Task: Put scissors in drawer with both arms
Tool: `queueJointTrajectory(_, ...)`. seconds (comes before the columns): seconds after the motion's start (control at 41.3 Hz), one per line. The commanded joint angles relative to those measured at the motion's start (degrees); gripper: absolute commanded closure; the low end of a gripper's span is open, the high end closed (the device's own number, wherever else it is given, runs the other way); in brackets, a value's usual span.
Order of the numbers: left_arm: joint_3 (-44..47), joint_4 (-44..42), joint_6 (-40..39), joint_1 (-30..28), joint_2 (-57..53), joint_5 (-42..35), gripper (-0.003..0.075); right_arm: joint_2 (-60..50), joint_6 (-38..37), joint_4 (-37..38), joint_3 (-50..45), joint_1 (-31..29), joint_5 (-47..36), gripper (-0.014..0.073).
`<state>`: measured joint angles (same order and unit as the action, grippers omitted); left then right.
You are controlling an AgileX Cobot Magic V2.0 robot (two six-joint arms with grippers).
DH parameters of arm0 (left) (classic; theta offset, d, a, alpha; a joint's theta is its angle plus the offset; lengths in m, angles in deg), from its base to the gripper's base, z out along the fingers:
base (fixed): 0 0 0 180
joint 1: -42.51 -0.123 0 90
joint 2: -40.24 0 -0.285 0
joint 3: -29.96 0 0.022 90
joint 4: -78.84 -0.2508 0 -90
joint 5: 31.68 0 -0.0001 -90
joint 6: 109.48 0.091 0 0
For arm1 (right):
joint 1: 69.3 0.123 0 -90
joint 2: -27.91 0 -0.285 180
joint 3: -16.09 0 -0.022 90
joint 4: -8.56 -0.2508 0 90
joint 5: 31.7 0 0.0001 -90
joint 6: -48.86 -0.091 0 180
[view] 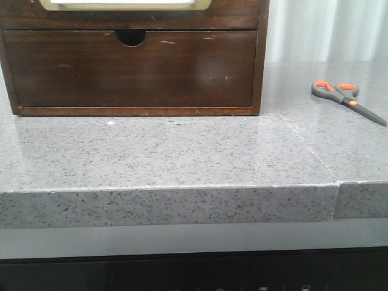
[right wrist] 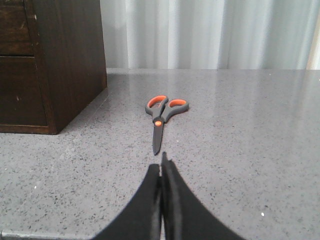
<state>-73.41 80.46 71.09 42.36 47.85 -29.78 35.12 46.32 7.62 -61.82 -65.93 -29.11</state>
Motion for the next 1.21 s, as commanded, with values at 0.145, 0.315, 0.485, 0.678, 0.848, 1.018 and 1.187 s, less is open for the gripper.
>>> queueJointTrajectory(0.145,-13.45,0.24,-0.24,-0.02,-0.79,-2.38,0.0741,-0.85,0.35,0.51,11.65,-0.49,0.10,0.0661)
queueJointTrajectory(0.315,-24.03,-0.01,-0.24,-0.02,-0.64,3.26,0.0741,2.04,0.50,0.94,21.12,-0.49,6.16,0.0661)
queueJointTrajectory(0.485,-32.22,-0.15,-0.24,-0.02,3.70,4.35,0.0741,8.42,0.50,1.81,30.15,-0.49,11.77,0.0661)
queueJointTrajectory(0.678,-40.12,-0.15,-0.24,-0.02,13.10,13.39,0.0741,16.99,0.50,1.81,38.55,-0.49,18.94,0.0661)
queueJointTrajectory(0.848,-41.37,-0.15,-0.24,-0.02,19.94,21.11,0.0741,24.10,0.50,3.33,40.52,-0.49,23.35,0.0661)
queueJointTrajectory(1.018,-40.06,-0.15,-0.24,-0.02,24.64,25.72,0.0741,29.57,0.50,3.39,40.52,-0.49,28.06,0.0661)
queueJointTrajectory(1.187,-38.51,-0.15,-0.24,-0.02,27.69,26.98,0.0741,33.57,0.50,3.39,40.52,-0.49,29.55,0.0661)
